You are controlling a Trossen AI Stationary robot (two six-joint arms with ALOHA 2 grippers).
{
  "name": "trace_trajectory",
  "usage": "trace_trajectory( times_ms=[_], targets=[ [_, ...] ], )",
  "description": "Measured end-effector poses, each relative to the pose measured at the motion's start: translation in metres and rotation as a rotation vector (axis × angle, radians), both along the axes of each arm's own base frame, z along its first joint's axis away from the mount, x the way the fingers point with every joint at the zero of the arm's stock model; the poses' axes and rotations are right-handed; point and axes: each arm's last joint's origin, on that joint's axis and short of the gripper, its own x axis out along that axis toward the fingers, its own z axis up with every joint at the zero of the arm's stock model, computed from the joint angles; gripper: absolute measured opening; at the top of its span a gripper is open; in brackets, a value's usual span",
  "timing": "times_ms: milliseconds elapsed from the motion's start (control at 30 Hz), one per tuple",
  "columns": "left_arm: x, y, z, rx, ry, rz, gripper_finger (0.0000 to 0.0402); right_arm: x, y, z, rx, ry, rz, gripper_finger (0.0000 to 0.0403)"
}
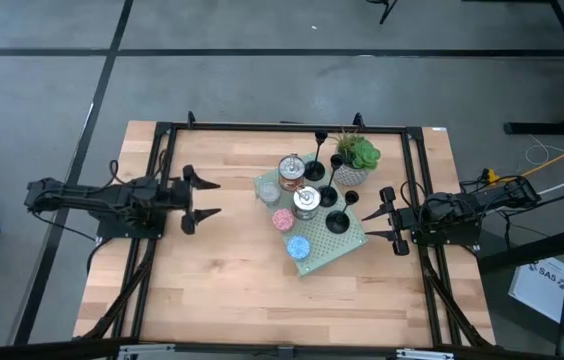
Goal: Pick & Place candle stick holders
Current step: Return to Home Position
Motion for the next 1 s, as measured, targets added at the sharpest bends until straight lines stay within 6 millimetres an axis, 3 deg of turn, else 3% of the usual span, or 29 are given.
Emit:
trace_trajectory(
  times_ms=[233, 567, 1000],
  targets=[
    [-0.008, 0.0, -0.02, 0.001, -0.09, -0.016, 0.0338, 0.0, 0.0, 0.0, 0.0, 0.0, 0.0, 0.0171],
    [-0.011, -0.006, -0.019, 0.072, -0.106, -0.219, 0.0338, 0.0, 0.0, 0.0, 0.0, 0.0, 0.0, 0.0172],
    [-0.01, -0.003, -0.027, 0.036, -0.025, -0.121, 0.0338, 0.0, 0.0, 0.0, 0.0, 0.0, 0.0, 0.0172]
  ],
)
